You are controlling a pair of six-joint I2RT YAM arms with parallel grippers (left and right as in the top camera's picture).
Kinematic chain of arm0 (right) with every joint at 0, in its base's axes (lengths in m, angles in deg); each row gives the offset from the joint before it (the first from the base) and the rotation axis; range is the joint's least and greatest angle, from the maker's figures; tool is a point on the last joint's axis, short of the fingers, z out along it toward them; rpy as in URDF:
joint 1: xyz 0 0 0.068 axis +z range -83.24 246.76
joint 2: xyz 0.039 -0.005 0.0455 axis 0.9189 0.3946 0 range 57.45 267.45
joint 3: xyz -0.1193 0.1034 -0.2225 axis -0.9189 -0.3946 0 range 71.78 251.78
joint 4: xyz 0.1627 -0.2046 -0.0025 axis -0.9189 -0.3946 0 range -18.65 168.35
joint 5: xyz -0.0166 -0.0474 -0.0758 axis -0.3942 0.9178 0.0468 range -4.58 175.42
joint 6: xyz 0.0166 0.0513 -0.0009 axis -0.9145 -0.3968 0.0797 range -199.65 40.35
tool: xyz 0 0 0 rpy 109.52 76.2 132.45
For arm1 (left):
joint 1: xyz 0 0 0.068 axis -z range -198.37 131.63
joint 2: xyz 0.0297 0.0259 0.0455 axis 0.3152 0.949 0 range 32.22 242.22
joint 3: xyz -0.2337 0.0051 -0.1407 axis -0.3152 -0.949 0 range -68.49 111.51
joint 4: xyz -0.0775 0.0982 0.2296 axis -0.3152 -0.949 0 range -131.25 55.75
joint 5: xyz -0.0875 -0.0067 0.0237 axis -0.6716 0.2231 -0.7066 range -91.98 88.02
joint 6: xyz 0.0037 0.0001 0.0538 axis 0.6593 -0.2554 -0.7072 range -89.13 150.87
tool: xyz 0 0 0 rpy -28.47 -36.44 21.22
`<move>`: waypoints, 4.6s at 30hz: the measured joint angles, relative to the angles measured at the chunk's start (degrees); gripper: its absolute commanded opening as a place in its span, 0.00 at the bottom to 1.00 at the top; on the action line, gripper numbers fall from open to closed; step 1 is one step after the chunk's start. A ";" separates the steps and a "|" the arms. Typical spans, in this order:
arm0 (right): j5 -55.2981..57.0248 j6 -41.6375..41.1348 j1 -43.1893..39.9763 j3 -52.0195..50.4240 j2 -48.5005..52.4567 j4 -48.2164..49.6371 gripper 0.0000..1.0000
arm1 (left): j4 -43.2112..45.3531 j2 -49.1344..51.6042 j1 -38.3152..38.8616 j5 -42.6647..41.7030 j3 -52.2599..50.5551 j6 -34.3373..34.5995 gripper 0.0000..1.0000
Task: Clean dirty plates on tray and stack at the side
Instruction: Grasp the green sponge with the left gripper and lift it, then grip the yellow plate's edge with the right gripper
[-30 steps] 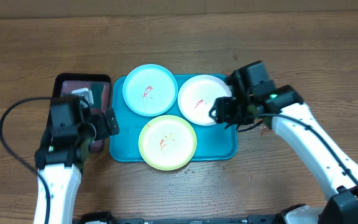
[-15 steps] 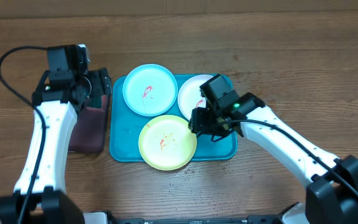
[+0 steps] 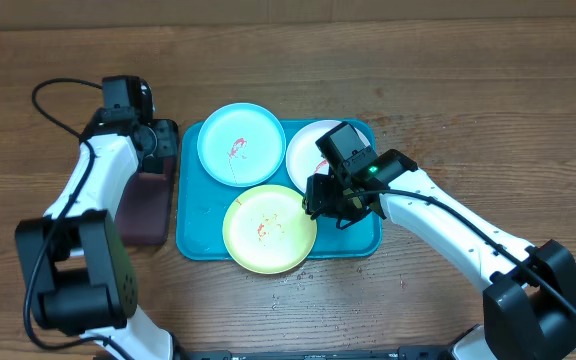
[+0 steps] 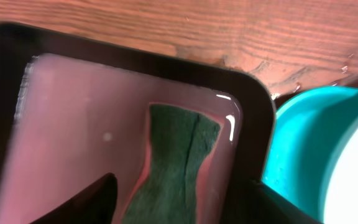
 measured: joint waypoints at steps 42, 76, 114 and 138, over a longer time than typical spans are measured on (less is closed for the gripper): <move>0.46 -0.37 0.00 0.00 0.00 0.00 0.54 | -10.29 -10.69 -12.00 -20.33 -2.93 0.98 0.04; 0.26 -0.39 0.81 0.00 3.13 -2.43 0.53 | 16.57 -31.47 -15.80 -31.98 -28.48 2.58 0.04; -0.26 -7.43 4.37 -1.03 7.82 -0.92 0.32 | 14.45 -31.47 -15.80 -32.28 -28.48 2.58 0.04; -3.82 8.68 4.11 -1.86 -0.98 -17.90 0.07 | 12.70 -31.47 -15.80 -30.05 -28.48 2.54 0.04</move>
